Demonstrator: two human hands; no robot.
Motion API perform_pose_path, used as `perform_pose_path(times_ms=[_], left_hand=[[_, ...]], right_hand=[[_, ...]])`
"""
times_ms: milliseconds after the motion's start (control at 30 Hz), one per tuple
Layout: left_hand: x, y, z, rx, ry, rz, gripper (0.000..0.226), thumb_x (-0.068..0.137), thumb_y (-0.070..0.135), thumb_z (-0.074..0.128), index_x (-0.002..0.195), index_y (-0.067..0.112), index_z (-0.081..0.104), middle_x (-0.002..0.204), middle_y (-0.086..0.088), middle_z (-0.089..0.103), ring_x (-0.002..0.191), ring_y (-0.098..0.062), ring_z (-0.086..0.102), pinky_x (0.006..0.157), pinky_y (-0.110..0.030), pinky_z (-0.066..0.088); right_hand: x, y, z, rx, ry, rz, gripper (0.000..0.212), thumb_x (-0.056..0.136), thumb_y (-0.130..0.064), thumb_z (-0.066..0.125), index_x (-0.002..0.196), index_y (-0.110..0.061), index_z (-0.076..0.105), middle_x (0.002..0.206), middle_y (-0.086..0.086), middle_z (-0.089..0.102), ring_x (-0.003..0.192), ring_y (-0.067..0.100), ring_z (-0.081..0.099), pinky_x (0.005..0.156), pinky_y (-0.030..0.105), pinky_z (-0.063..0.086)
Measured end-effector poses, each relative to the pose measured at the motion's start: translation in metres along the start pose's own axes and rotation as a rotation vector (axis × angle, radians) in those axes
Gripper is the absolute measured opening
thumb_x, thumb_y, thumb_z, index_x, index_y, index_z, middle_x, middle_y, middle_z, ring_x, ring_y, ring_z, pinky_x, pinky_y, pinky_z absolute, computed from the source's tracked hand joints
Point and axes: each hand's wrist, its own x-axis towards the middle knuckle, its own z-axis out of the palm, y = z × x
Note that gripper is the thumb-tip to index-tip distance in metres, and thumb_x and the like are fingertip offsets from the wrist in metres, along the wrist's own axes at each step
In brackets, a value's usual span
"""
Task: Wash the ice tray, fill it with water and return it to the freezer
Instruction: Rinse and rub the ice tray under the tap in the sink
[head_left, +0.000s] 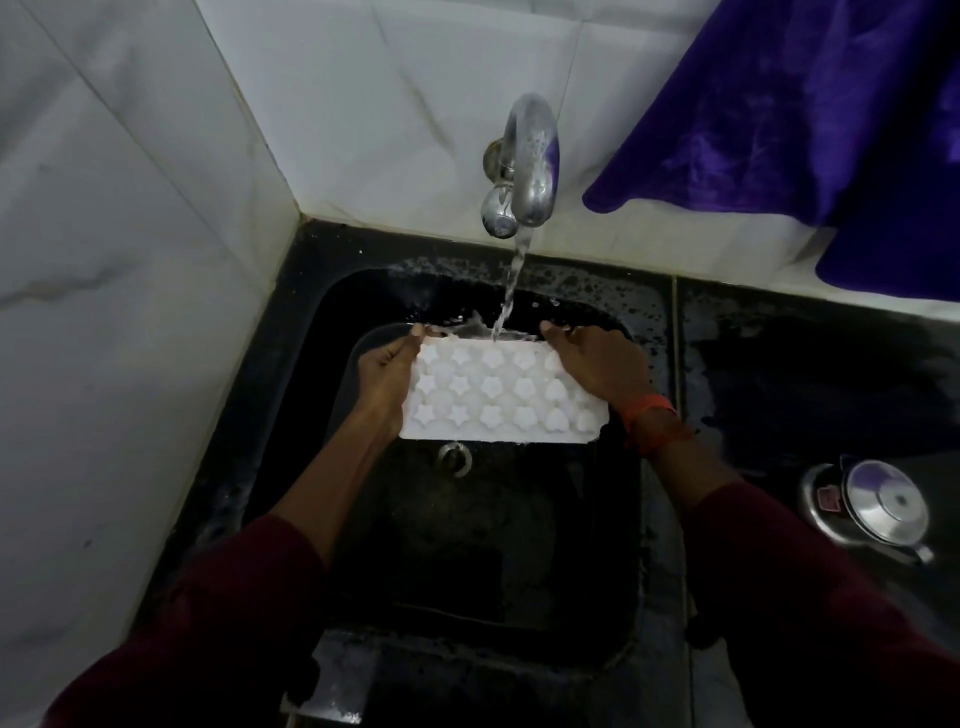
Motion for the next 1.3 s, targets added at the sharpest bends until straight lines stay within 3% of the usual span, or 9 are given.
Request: perform_pose_path(times_ms=[167,300,433,633,767,900,1100,1200,1300], left_hand=[[0.007,-0.001,-0.011,0.037,0.051,0.058,0.025,0.092,0.037,0.069,0.080,0.016,0.075,0.066,0.000,0.073,0.059,-0.014,0.069,0.057,-0.029,0.059],[0.013,-0.001,-0.018,0.026,0.144,0.094,0.030,0.095,0.036,0.065,0.073,0.016,0.069,0.045,0.012,0.060,0.041,0.000,0.056,0.043,-0.017,0.048],[0.013,0.002,-0.020,0.077,0.192,0.065,0.037,0.099,0.046,0.055,0.077,0.017,0.064,0.067,0.002,0.060,0.059,-0.012,0.058,0.048,-0.020,0.048],[0.014,-0.004,-0.025,-0.081,0.028,-0.173,0.064,0.090,0.070,0.049,0.115,0.014,0.067,0.110,-0.012,0.072,0.098,-0.032,0.070,0.088,-0.049,0.058],[0.010,-0.002,-0.028,-0.135,-0.020,-0.239,0.047,0.098,0.058,0.047,0.112,0.015,0.060,0.102,-0.010,0.065,0.086,-0.024,0.062,0.078,-0.041,0.052],[0.012,-0.005,-0.034,-0.200,-0.010,-0.249,0.022,0.102,0.033,0.053,0.102,0.012,0.060,0.109,-0.015,0.063,0.089,-0.024,0.062,0.081,-0.041,0.053],[0.010,-0.015,-0.038,-0.148,0.006,-0.194,0.011,0.099,0.009,0.056,0.103,0.007,0.065,0.103,-0.012,0.068,0.086,-0.020,0.066,0.059,-0.033,0.059],[0.009,-0.020,-0.039,-0.165,-0.009,-0.173,0.028,0.099,0.004,0.052,0.126,0.005,0.059,0.114,-0.014,0.065,0.094,-0.023,0.066,0.071,-0.038,0.056],[0.009,-0.024,-0.044,-0.177,0.008,-0.153,0.035,0.097,0.000,0.051,0.131,0.005,0.057,0.121,-0.017,0.064,0.101,-0.027,0.065,0.077,-0.040,0.057]], right_hand=[[-0.017,0.006,0.011,0.654,-0.067,0.209,0.051,0.092,-0.063,0.054,0.101,-0.015,0.068,0.108,0.003,0.068,0.105,0.022,0.063,0.088,0.029,0.045],[-0.035,-0.007,0.031,1.128,-0.048,0.281,0.029,0.094,-0.045,0.064,0.099,-0.018,0.068,0.111,0.010,0.073,0.099,0.024,0.071,0.090,0.044,0.058],[-0.046,-0.021,0.033,1.312,-0.013,0.192,0.027,0.097,-0.034,0.063,0.118,-0.017,0.065,0.117,0.006,0.072,0.100,0.019,0.071,0.083,0.035,0.060],[-0.061,-0.027,0.017,1.078,0.017,-0.229,0.028,0.099,-0.023,0.061,0.127,-0.015,0.060,0.120,0.000,0.067,0.111,0.014,0.066,0.093,0.030,0.055],[-0.061,-0.005,0.021,0.847,0.024,-0.391,0.031,0.093,-0.027,0.071,0.119,-0.013,0.064,0.116,-0.001,0.065,0.111,0.011,0.062,0.092,0.024,0.047],[-0.069,0.024,0.032,0.693,0.050,-0.540,0.034,0.087,-0.044,0.072,0.112,-0.021,0.065,0.130,0.009,0.058,0.126,0.022,0.054,0.106,0.033,0.043],[-0.087,0.043,0.042,0.629,-0.012,-0.436,0.023,0.077,-0.045,0.070,0.099,-0.040,0.067,0.155,0.009,0.036,0.148,0.014,0.030,0.114,0.015,0.029],[-0.092,0.044,0.057,0.664,-0.004,-0.303,0.026,0.074,-0.034,0.078,0.090,-0.052,0.069,0.151,0.008,0.043,0.145,0.012,0.032,0.115,0.037,0.039],[-0.095,0.041,0.066,0.698,0.015,-0.244,0.046,0.075,-0.006,0.083,0.085,-0.049,0.072,0.146,0.002,0.047,0.134,-0.008,0.040,0.111,0.049,0.043]])
